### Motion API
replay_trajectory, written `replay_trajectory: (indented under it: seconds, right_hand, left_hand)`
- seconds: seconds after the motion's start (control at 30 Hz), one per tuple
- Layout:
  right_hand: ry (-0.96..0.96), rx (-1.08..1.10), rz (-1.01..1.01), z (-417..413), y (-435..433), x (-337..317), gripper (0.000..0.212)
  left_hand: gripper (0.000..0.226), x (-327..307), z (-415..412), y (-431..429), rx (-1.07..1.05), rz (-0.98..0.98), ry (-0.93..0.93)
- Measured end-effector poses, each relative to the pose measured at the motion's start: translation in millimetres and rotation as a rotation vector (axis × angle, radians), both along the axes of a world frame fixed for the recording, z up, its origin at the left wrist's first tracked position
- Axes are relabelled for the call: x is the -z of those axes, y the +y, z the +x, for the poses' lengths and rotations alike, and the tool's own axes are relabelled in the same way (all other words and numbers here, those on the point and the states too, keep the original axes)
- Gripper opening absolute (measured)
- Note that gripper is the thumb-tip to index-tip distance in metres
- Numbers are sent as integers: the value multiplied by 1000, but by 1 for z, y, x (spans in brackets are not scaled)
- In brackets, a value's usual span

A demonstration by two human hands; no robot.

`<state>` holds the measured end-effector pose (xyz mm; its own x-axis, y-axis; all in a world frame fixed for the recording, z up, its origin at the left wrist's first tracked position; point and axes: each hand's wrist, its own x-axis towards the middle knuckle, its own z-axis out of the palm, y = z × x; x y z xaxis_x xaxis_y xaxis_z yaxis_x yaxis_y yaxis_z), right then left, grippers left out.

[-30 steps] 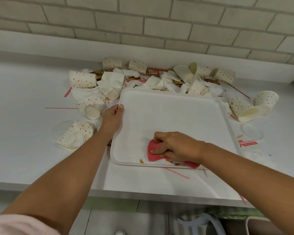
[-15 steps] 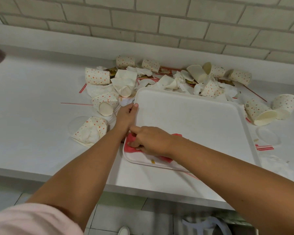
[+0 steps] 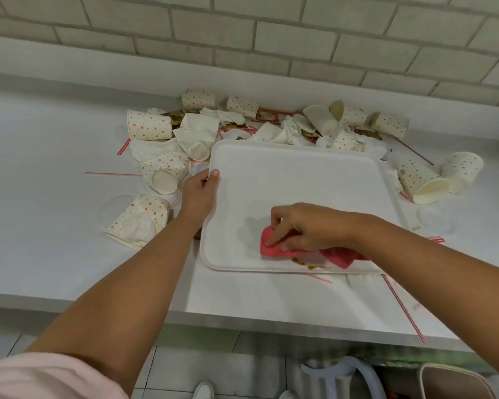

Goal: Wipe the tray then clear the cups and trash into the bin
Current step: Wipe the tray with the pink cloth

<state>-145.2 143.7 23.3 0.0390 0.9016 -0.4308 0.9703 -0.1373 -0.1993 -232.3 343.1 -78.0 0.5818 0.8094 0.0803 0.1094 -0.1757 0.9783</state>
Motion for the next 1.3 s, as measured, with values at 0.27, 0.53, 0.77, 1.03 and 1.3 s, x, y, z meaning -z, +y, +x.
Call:
replay_trajectory:
  seconds: [0.27,0.53,0.77,1.03,1.3]
  right_hand:
    - [-48,-76,12,-20,-11,14,32]
    - [28,199,-134,23,-58,6,12]
    - [99,255,-46,12,-49,17,23]
    - [78,364,-152,27,-83,4,33]
    - [2,662,-88,56,-116,-38,18]
  left_hand:
    - [25,-7,0,-6,-8,-59,-21]
    - [21,-5,0,-6,-20,-31,-20]
    - [15,-9,1,-6,-4,6,3]
    - [27,-25,5,-9,39,143,-45]
    - [28,-51,5,-17,28,190,-104]
